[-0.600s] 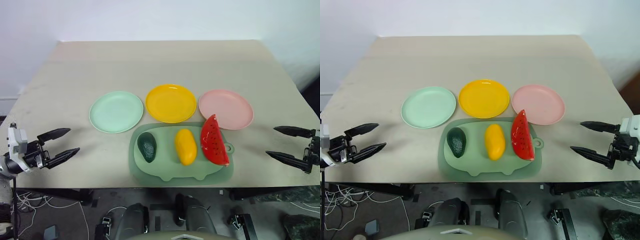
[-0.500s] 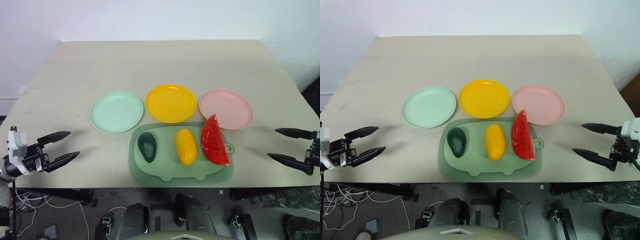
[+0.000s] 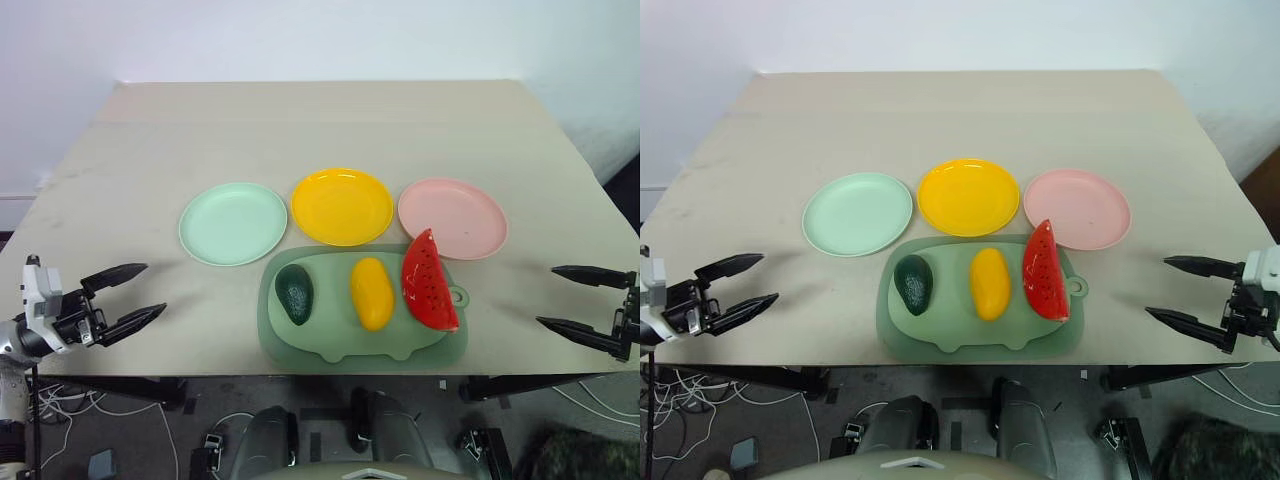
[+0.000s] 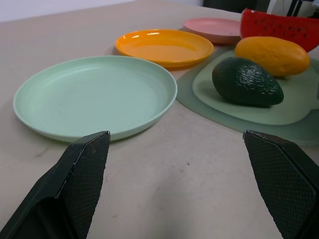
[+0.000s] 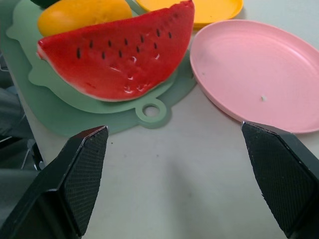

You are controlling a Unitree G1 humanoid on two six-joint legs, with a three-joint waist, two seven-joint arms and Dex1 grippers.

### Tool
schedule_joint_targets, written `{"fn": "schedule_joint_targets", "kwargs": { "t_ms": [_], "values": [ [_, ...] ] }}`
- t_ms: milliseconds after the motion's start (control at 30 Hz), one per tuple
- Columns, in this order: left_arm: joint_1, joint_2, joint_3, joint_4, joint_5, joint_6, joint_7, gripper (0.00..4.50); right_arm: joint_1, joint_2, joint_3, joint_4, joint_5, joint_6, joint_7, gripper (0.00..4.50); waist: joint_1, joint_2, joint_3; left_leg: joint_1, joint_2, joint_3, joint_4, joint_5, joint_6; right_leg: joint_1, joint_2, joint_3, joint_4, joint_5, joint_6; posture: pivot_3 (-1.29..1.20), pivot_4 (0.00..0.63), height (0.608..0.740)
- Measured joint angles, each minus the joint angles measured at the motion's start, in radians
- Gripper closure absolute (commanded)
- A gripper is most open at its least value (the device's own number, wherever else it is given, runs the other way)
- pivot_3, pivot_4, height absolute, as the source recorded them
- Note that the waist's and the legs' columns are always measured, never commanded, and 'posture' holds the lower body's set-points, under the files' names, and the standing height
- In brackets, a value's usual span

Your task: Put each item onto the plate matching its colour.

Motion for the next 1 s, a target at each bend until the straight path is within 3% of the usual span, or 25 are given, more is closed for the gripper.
{"fn": "schedule_joint_targets", "kwargs": {
  "t_ms": [367, 567, 800, 1000],
  "values": [
    [-0.034, 0.01, 0.0, 0.002, 0.002, -0.005, -0.004, 0.02, 0.001, -0.007, -0.008, -0.132, 0.049, 0.177, -0.052, 0.0, 0.005, 0.0, 0.0, 0.0, 0.0, 0.0, 0.0, 0.0, 0.0, 0.0, 0.0, 0.0, 0.0, -0.001, -0.002, 0.0, 0.15, 0.733],
    [-0.04, 0.01, 0.0, 0.002, 0.002, -0.011, -0.006, 0.02, -0.085, -0.078, -0.004, -0.263, 0.121, 0.451, -0.188, 0.0, 0.011, 0.0, 0.0, -0.001, 0.0, 0.0, 0.0, 0.0, 0.0, -0.002, 0.0, 0.001, 0.0, -0.001, -0.002, 0.0, 0.15, 0.733],
    [-0.04, 0.009, -0.004, -0.013, 0.003, -0.014, 0.001, 0.02, -0.389, -0.175, 0.222, -0.403, 0.237, 0.958, -0.472, 0.0, 0.016, 0.0, 0.001, -0.003, 0.0, 0.001, 0.0, 0.0, 0.0, -0.004, 0.0, 0.002, 0.001, -0.002, -0.004, 0.0, 0.15, 0.733],
    [-0.031, -0.009, -0.012, -0.035, 0.004, -0.027, 0.012, 0.02, -0.661, -0.057, 0.392, -0.398, 0.264, 1.346, -0.701, 0.0, 0.017, 0.0, 0.001, -0.005, 0.0, 0.001, 0.0, 0.0, 0.0, -0.005, 0.0, 0.002, 0.001, -0.001, -0.003, 0.0, 0.15, 0.733]
  ]
}}
